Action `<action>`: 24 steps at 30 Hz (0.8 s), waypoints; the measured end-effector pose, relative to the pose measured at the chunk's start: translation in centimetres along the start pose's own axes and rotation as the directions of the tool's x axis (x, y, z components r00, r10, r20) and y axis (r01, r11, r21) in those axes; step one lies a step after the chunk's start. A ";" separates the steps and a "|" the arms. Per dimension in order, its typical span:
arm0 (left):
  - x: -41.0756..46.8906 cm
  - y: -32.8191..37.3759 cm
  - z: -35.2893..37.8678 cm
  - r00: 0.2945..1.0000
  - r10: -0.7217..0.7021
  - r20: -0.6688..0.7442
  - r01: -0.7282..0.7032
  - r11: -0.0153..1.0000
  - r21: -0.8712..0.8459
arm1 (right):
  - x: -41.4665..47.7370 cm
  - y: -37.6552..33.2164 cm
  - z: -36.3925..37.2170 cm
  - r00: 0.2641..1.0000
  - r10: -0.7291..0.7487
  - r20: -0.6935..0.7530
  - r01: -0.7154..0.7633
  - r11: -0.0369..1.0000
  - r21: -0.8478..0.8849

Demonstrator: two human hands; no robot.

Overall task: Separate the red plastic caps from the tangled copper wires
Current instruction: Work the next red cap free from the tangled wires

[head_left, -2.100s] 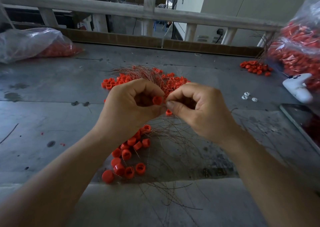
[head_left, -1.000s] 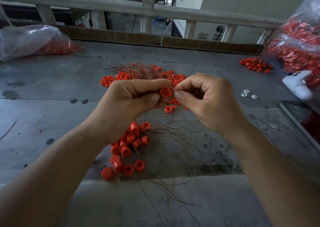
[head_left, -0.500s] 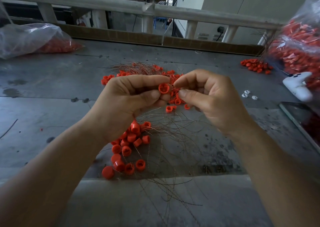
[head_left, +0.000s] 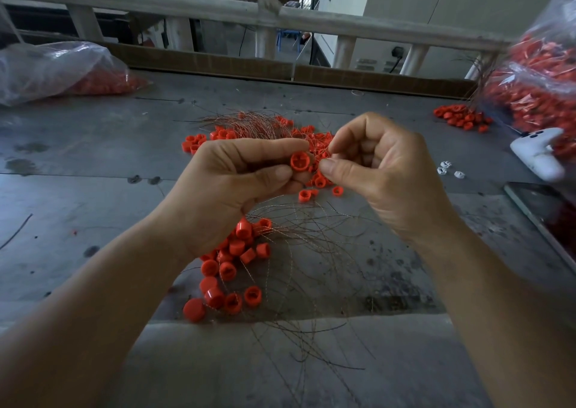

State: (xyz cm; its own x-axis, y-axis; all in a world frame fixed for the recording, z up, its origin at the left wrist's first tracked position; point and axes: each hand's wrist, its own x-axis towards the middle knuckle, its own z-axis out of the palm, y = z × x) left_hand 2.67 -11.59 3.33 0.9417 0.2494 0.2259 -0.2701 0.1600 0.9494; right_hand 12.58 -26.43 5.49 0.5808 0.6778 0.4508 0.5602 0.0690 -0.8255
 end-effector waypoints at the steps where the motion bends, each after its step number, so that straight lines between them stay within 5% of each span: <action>1: 0.0 0.0 0.0 1.000 0.000 -0.001 0.000 1.000 0.002 | 0.0 0.0 0.0 1.000 -0.001 -0.001 0.001 1.000 0.001; 24: 0.0 -0.2 0.1 0.991 0.013 0.132 0.009 0.986 -0.164 | 0.0 -0.2 0.2 0.977 0.183 0.109 -0.203 0.958 0.205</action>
State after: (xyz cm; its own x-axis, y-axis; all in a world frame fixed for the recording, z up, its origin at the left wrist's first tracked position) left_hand 2.73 -11.77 3.14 0.9564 0.1229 0.2648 -0.2907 0.3166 0.9029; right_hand 12.34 -26.24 5.57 0.6055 0.7549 0.2521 0.2977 0.0789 -0.9514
